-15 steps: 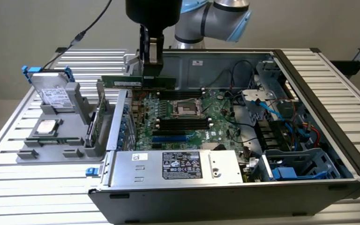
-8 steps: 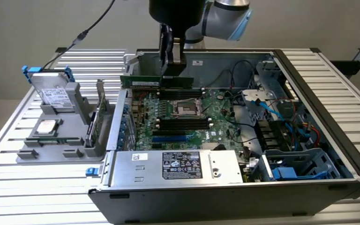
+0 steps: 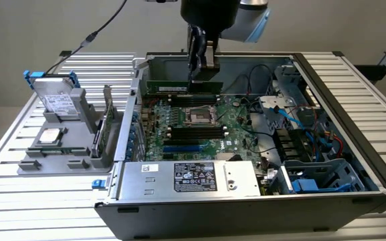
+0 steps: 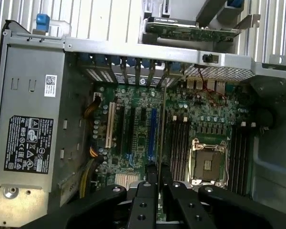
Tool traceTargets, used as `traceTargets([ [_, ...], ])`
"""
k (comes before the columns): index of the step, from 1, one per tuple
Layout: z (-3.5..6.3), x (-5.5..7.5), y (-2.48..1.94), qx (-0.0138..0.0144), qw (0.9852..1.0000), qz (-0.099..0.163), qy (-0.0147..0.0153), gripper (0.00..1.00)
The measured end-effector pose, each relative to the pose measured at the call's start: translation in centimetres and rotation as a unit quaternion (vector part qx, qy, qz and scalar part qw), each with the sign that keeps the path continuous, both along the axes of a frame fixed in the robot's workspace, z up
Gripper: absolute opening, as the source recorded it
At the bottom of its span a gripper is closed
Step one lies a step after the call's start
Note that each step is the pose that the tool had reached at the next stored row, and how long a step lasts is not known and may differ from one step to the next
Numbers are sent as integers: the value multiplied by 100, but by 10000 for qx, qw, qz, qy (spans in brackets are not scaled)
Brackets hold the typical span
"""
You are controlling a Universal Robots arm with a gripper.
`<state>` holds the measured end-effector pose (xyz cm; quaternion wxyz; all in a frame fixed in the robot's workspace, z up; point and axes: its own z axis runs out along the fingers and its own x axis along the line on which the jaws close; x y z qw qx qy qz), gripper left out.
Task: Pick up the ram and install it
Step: 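Pick up the ram and move it above insertion slot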
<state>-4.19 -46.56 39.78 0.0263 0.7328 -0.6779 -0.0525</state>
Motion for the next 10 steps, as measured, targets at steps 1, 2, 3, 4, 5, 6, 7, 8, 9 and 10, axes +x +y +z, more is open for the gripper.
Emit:
traceTargets([
  [1, -10, 36, 18, 0, 10000, 0, -2, 14],
  [2, -22, 77, 38, 0, 10000, 0, -3, 14],
  [3, -34, 116, 59, 0, 10000, 1, -4, 14],
  [4, -48, 154, 82, 0, 10000, 1, -4, 14],
  [5, -62, 191, 109, 0, 10000, 0, -4, 14],
  [6, -74, 219, 140, 0, 10000, 0, -5, 14],
  [7, -85, 241, 173, 0, 10000, 0, -5, 14],
  [8, -93, 254, 214, 0, 10000, 0, -6, 14],
  [9, -100, 263, 262, 0, 10000, 0, -8, 14],
  [10, -106, 268, 306, 0, 10000, 0, -9, 14],
])
